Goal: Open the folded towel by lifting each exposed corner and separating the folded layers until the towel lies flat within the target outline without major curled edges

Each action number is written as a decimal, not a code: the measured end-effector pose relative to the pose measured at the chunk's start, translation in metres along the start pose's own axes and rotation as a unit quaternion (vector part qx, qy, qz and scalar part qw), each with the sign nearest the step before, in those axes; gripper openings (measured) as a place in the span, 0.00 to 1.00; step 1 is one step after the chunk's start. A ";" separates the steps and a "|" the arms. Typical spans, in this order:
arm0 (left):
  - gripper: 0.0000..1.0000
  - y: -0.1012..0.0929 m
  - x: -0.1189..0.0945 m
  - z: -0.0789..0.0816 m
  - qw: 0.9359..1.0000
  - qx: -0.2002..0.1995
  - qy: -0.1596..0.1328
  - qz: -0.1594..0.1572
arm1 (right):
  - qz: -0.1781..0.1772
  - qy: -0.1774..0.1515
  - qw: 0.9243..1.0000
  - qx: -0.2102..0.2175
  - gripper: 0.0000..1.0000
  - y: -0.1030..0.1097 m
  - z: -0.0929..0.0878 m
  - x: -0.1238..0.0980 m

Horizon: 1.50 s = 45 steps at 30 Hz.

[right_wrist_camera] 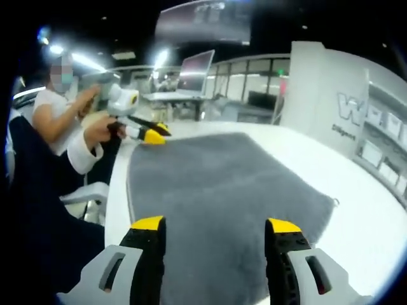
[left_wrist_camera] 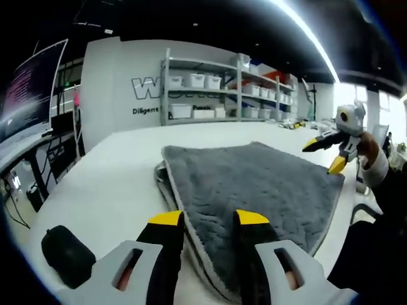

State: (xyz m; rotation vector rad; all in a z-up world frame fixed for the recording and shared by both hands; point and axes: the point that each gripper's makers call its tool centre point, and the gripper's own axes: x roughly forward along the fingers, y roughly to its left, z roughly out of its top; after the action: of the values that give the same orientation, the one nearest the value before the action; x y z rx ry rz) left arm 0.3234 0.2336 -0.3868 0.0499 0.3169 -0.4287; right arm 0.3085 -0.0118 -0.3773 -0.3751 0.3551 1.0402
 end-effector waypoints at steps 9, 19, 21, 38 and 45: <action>0.30 0.002 0.005 -0.018 0.999 -0.020 0.026 -0.002 | 0.017 -0.002 0.999 -0.030 0.60 0.013 0.023 0.020; 0.11 -0.003 0.007 -0.008 1.000 -0.014 -0.004 0.007 | 0.034 -0.020 0.998 -0.041 0.52 0.021 0.048 0.041; 0.10 -0.005 0.007 -0.004 1.000 -0.010 -0.013 0.010 | 0.041 -0.030 0.998 -0.033 0.51 0.023 0.057 0.045; 0.05 -0.036 -0.001 0.038 0.995 0.053 -0.076 0.023 | 0.050 -0.117 0.983 0.135 0.52 0.002 0.120 0.071; 0.05 -0.058 0.003 0.042 0.991 0.111 -0.067 0.030 | 0.044 -0.084 0.978 0.186 0.69 -0.003 0.114 0.101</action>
State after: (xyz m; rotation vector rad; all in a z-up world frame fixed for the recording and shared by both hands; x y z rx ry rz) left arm 0.3141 0.1750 -0.3472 0.2470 0.1334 -0.4033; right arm 0.3694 0.1164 -0.3220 0.0650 0.4069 1.0579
